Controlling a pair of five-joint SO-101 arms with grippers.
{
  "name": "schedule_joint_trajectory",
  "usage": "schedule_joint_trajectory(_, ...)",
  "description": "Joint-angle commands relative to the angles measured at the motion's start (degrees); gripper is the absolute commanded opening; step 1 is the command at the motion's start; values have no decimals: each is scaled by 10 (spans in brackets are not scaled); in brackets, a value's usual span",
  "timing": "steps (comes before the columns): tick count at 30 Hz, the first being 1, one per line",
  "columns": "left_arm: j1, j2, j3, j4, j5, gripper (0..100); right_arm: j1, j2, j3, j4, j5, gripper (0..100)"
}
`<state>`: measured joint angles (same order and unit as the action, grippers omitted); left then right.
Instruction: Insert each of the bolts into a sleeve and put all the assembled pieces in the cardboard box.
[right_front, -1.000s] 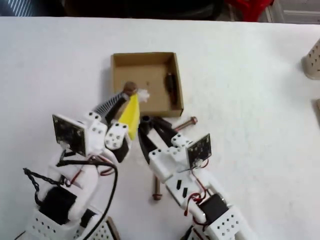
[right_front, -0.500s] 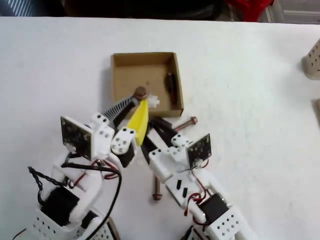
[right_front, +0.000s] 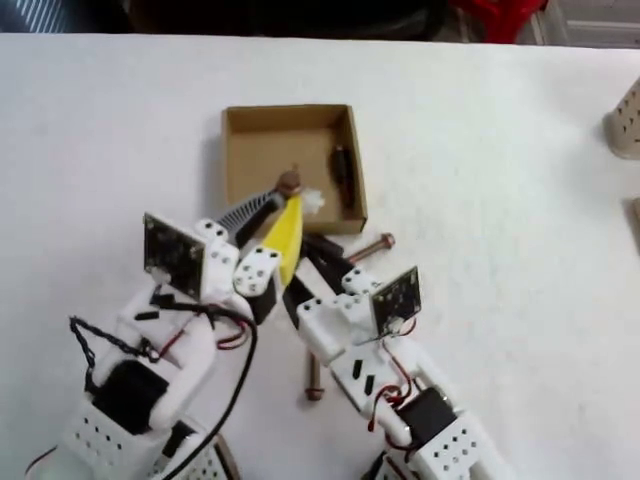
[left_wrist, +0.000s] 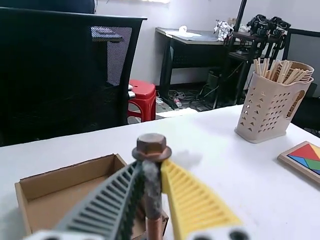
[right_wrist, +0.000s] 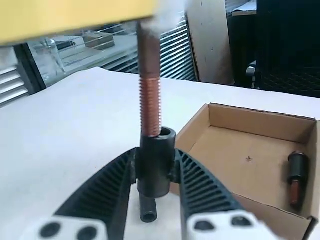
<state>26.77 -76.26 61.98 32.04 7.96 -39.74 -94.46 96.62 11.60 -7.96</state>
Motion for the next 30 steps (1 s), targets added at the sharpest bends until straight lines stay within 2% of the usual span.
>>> schedule_joint_trajectory(1,7,13,-29,-15,-6,22,7,-7,5,1,-4,17)
schedule_joint_trajectory(30,3,17,-40,-18,-7,22,7,-7,5,1,-3,17)
